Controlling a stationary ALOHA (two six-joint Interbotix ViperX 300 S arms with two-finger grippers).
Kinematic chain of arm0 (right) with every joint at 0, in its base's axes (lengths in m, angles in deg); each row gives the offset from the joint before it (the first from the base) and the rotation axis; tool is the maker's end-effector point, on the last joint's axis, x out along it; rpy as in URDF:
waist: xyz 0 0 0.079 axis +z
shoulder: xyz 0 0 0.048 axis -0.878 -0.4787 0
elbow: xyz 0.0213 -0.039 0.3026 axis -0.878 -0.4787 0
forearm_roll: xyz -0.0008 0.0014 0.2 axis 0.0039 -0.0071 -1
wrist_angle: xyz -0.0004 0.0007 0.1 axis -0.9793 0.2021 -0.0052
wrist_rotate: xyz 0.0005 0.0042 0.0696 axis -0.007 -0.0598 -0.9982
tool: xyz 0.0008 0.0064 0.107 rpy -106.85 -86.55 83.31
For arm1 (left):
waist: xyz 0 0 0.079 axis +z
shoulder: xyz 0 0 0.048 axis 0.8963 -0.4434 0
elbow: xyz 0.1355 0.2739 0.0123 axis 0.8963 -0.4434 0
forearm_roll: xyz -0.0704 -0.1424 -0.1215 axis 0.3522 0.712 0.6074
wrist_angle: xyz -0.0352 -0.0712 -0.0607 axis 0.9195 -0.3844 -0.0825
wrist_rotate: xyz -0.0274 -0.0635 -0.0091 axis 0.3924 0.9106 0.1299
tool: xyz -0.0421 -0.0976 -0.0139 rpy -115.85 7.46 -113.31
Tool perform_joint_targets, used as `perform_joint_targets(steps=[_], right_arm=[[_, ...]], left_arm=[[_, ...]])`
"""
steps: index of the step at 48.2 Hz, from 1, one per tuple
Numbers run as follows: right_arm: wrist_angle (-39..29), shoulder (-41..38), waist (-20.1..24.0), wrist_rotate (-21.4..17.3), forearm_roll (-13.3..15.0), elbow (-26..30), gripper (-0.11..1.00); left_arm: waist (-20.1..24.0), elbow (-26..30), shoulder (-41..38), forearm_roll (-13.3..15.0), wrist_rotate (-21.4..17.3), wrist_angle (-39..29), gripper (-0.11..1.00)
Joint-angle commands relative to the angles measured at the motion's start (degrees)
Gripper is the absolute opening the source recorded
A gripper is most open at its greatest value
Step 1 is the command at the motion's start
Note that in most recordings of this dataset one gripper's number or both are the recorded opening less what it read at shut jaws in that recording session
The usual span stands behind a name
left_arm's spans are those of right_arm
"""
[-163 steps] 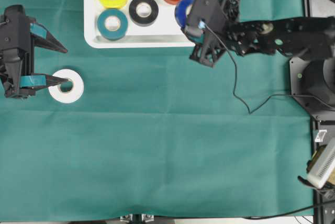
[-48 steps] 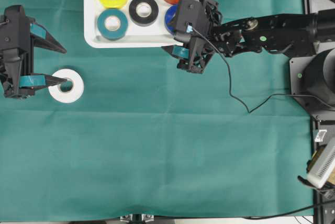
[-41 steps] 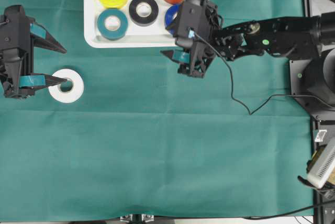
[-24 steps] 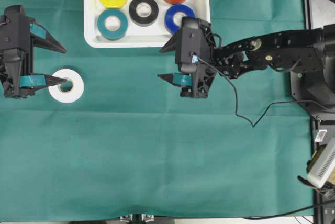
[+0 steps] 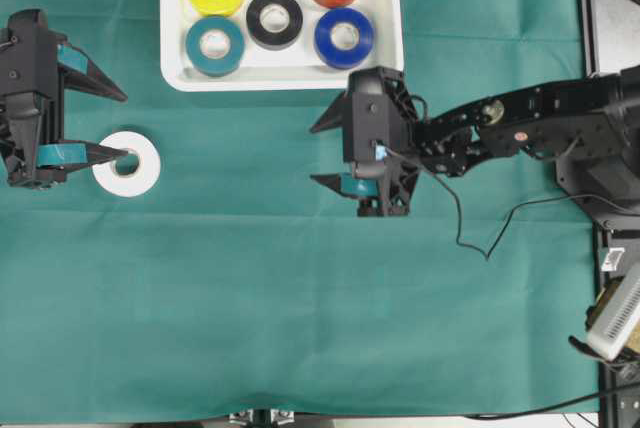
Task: Put the tape alternately from left to right into the white case.
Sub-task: 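Withdraw the right gripper and move the left gripper over the white roll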
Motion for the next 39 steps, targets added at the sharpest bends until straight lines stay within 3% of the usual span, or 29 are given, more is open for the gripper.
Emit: perform_joint_targets(steps=[1,10,24,39], right_arm=[[0.26,3.52,0.70,0.00,0.18,0.26,0.78],[0.26,3.52,1.05,0.00,0.18,0.26,0.78],[0.26,3.43,1.05,0.00,0.18,0.09,0.78],[0.00,3.16,1.05,0.00,0.18,0.00,0.78]], left_arm=[[0.00,0.53,0.18,0.09,0.09,0.26,0.79],[-0.18,0.26,0.09,0.09,1.76,-0.97,0.79],[-0.18,0.26,-2.02,0.09,7.73,-7.56,0.79],[-0.70,2.02,-5.45,0.09,8.09,-8.00,0.79]])
